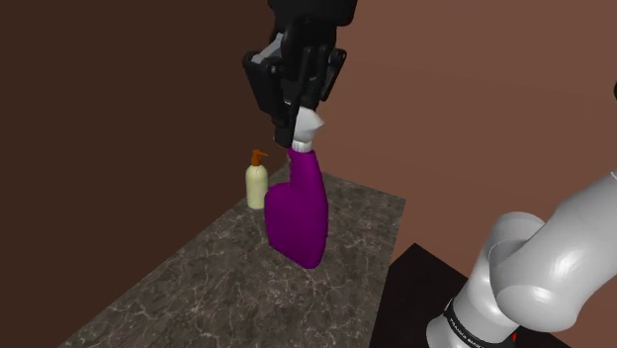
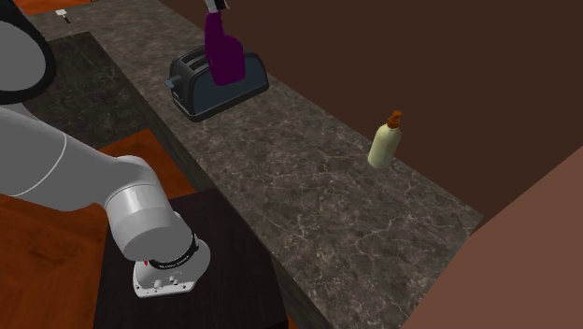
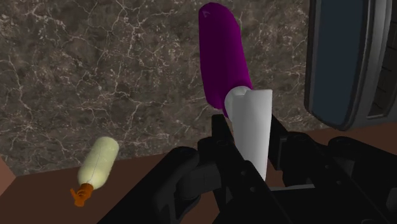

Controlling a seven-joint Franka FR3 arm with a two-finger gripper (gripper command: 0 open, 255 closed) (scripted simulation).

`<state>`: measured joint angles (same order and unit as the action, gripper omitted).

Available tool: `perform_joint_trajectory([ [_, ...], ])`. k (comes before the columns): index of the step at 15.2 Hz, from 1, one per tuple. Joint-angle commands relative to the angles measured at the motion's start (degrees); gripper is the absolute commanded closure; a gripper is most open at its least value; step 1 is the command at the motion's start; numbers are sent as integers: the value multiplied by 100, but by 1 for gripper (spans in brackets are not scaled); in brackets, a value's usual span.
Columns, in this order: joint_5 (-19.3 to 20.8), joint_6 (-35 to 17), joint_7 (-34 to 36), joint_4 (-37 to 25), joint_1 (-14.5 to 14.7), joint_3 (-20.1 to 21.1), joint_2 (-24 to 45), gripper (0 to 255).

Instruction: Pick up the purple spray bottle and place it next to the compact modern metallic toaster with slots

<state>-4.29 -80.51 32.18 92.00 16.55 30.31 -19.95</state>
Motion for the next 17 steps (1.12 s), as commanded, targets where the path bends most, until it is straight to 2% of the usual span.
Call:
perform_joint_trajectory([
  [1,7,45,325,-145,54,249,99,255],
  [8,332,234,1629,-937,243,1372,829,255],
  [13,1118,491,2796,-1778,602,2355,1847,255],
  [17,806,81,2625,-1167,523,2157,1480,255],
])
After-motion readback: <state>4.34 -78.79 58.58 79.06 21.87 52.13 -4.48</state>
